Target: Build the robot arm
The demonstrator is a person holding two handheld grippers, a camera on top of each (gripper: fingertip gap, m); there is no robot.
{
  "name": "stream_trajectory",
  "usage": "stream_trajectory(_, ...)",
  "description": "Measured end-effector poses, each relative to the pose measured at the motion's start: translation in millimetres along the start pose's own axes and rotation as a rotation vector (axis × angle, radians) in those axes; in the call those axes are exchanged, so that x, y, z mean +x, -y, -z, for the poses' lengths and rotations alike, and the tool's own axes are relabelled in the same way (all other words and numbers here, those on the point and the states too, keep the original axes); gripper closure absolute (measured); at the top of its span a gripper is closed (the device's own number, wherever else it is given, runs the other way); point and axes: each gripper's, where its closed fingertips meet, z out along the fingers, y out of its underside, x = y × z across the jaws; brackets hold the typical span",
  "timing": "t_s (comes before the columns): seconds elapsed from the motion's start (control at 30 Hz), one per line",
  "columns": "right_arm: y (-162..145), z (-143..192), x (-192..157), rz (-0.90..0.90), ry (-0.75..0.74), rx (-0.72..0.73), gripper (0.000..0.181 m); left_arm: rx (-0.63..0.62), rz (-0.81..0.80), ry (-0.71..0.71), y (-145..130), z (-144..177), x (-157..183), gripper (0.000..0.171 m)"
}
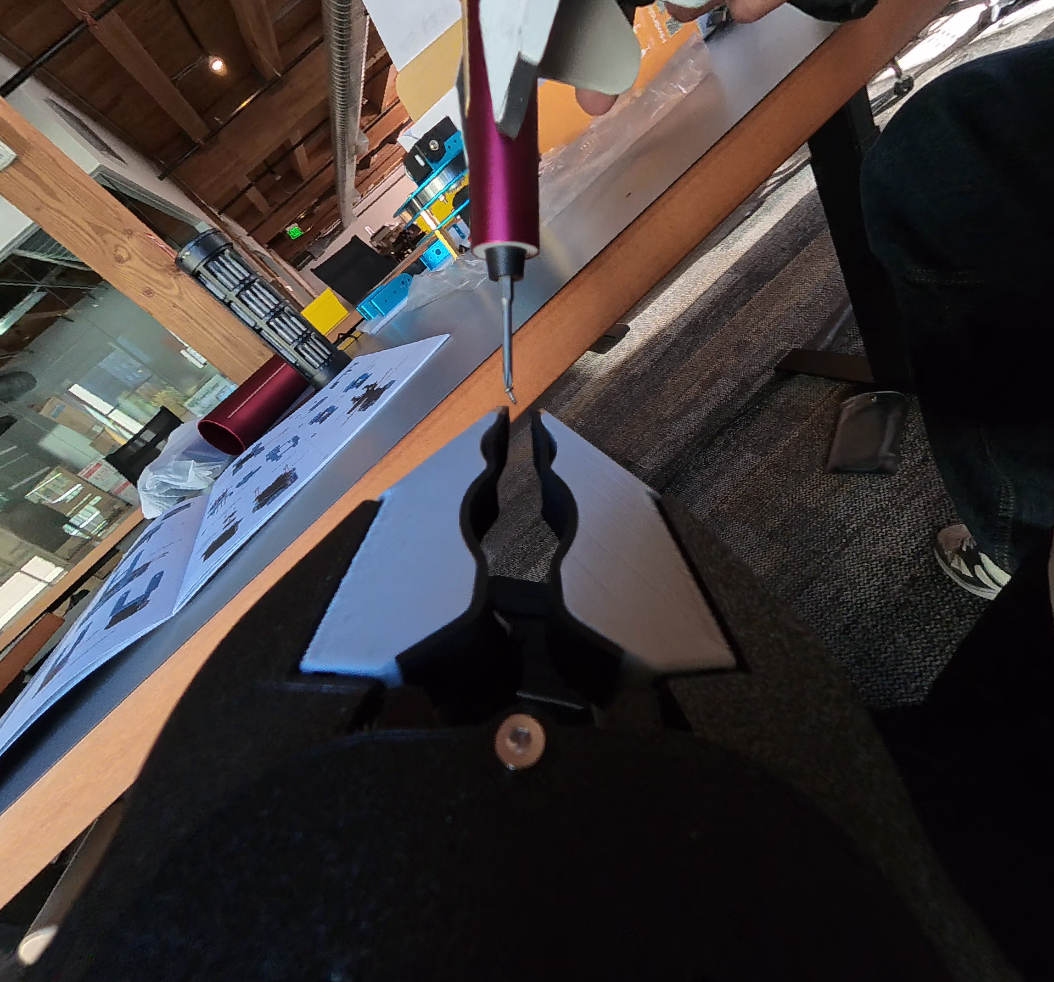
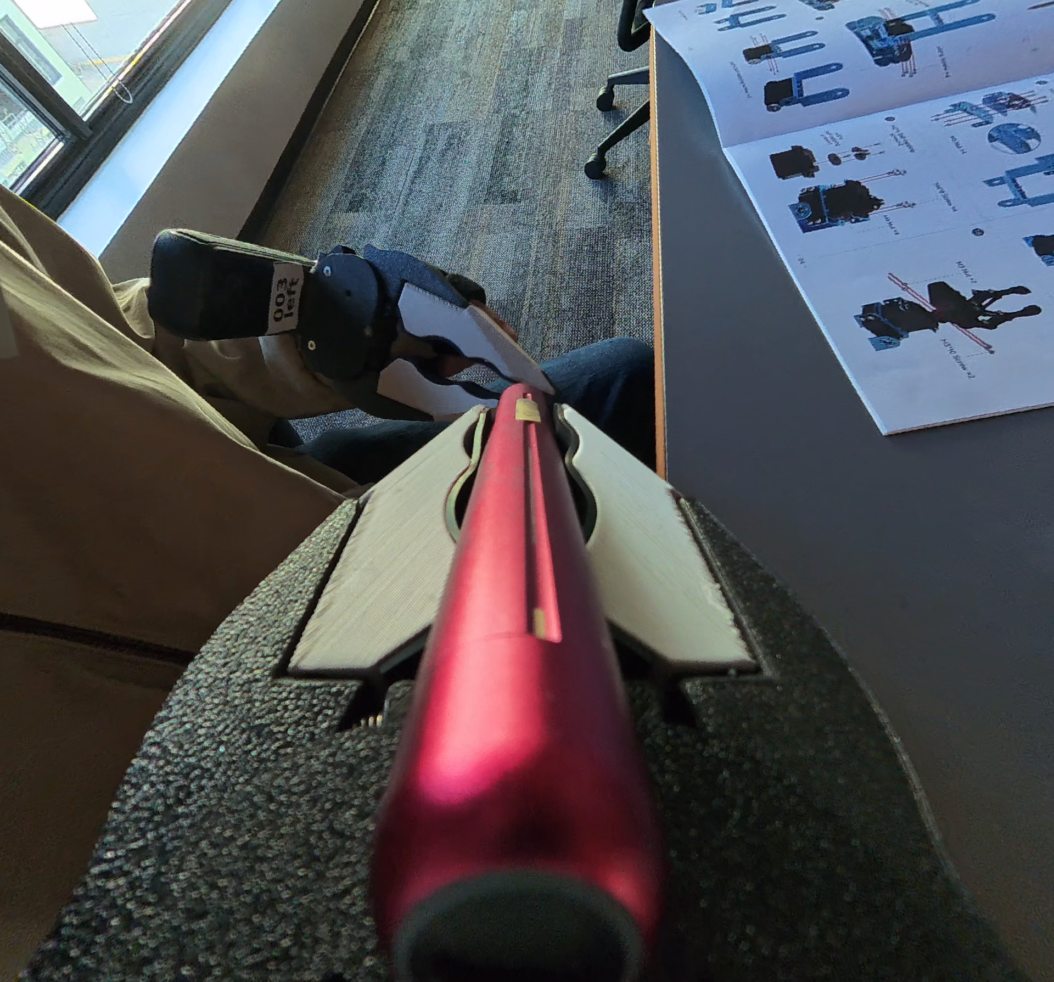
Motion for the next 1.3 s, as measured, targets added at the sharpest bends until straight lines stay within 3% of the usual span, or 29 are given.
stream_trajectory(0.33, 10, 12, 6, 0.067, -0.068, 0.039, 0.160, -0.076, 0.087, 0.024, -13, -2, -7, 0.165)
stream_trajectory(0.43, 24, 38, 24, 0.219, -0.233, 0.100, 0.160, -0.146, 0.163, 0.054, -28, -3, -16, 0.163)
stream_trajectory(0.57, 29, 92, 63, 0.491, -0.600, 0.123, 0.160, -0.144, 0.249, 0.072, -31, -1, -26, 0.162)
stream_trajectory(0.7, 6, 129, 94, 0.706, -0.849, 0.026, 0.161, -0.137, 0.278, 0.072, -30, -3, -26, 0.162)
stream_trajectory(0.83, -16, 143, 120, 0.907, -0.942, -0.084, 0.161, -0.141, 0.257, 0.059, -29, -9, -20, 0.162)
stream_trajectory(0.97, -14, 153, 147, 1.122, -1.059, -0.161, 0.160, -0.135, 0.238, 0.045, -25, -18, -14, 0.162)
stream_trajectory(1.2, -12, 153, 172, 1.115, -1.240, -0.177, 0.161, -0.132, 0.225, 0.027, -25, -29, -8, 0.162)
stream_trajectory(1.3, -14, 148, 173, 1.118, -1.219, -0.164, 0.161, -0.127, 0.225, 0.015, -24, -31, -5, 0.162)
